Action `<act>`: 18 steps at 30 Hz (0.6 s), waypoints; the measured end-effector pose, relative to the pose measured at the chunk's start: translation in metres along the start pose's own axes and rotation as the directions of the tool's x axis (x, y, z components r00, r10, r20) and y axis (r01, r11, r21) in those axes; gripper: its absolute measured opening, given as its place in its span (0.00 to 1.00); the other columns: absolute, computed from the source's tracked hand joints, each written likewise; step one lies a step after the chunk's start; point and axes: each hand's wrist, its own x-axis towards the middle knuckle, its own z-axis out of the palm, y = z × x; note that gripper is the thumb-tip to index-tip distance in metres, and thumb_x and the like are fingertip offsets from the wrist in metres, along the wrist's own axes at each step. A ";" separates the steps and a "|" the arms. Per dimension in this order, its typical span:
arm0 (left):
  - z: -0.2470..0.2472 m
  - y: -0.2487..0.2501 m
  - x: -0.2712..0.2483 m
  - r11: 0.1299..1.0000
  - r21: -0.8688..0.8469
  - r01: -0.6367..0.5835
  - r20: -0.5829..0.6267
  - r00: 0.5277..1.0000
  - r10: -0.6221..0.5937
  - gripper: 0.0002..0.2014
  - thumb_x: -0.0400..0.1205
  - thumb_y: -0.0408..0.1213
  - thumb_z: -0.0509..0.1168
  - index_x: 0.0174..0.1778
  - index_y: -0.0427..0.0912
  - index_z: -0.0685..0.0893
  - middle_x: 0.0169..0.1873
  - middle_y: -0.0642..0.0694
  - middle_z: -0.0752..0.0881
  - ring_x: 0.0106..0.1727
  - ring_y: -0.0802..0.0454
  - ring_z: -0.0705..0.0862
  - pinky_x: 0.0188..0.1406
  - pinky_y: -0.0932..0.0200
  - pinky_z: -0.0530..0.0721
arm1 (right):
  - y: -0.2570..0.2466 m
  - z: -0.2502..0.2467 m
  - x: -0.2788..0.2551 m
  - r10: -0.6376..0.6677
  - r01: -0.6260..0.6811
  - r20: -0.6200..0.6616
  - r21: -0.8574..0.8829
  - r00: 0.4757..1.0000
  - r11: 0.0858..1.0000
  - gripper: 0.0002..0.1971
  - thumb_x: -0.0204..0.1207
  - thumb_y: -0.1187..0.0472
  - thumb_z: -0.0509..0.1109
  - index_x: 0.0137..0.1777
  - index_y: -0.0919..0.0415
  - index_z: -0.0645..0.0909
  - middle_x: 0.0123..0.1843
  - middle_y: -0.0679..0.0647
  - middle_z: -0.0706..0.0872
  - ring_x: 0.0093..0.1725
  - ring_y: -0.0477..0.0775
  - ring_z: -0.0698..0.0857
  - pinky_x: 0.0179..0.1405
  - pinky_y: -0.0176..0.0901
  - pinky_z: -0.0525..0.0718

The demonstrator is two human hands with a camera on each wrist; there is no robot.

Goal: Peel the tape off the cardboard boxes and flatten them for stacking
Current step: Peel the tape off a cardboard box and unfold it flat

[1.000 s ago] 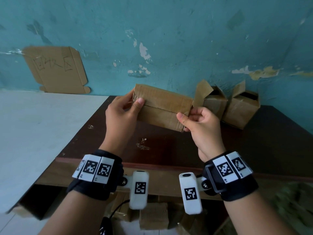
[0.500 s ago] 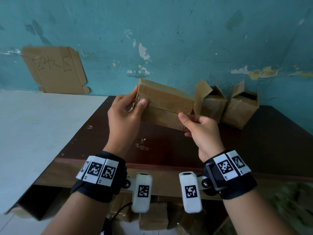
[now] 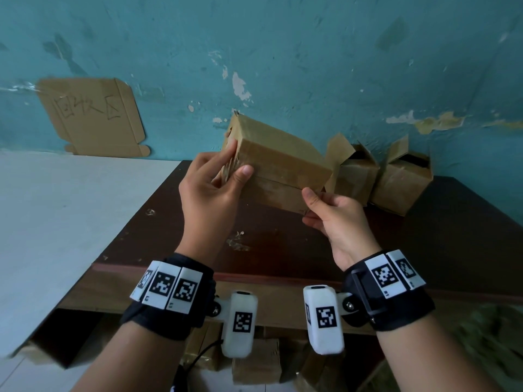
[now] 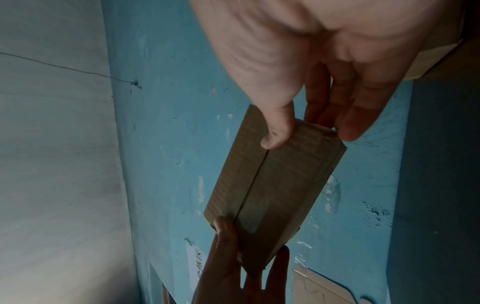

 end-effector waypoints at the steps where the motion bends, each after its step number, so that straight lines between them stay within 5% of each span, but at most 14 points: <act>1: -0.001 0.000 0.000 1.000 -0.003 0.000 0.000 1.000 0.000 0.23 0.81 0.37 0.77 0.73 0.42 0.85 0.50 0.45 0.85 0.50 0.63 0.83 0.50 0.70 0.82 | -0.001 0.000 0.000 0.001 -0.001 0.009 0.000 1.000 1.000 0.22 0.59 0.46 0.82 0.47 0.61 0.89 0.45 0.51 0.92 0.48 0.49 0.90 0.45 0.41 0.88; 10: -0.001 0.000 0.000 1.000 -0.016 -0.010 -0.001 1.000 0.010 0.22 0.82 0.35 0.76 0.73 0.39 0.85 0.50 0.43 0.85 0.50 0.65 0.83 0.51 0.75 0.79 | 0.000 -0.002 -0.001 -0.010 0.008 0.061 0.025 0.998 1.000 0.24 0.59 0.49 0.81 0.51 0.65 0.88 0.56 0.61 0.92 0.53 0.52 0.91 0.44 0.40 0.88; 18: -0.004 0.004 0.002 1.000 -0.021 -0.013 -0.011 1.000 0.012 0.22 0.82 0.36 0.76 0.72 0.39 0.85 0.51 0.42 0.87 0.52 0.58 0.85 0.52 0.73 0.80 | -0.002 -0.001 -0.004 -0.052 0.051 0.080 0.015 0.995 0.999 0.22 0.61 0.49 0.79 0.49 0.66 0.88 0.52 0.59 0.92 0.51 0.51 0.90 0.43 0.40 0.88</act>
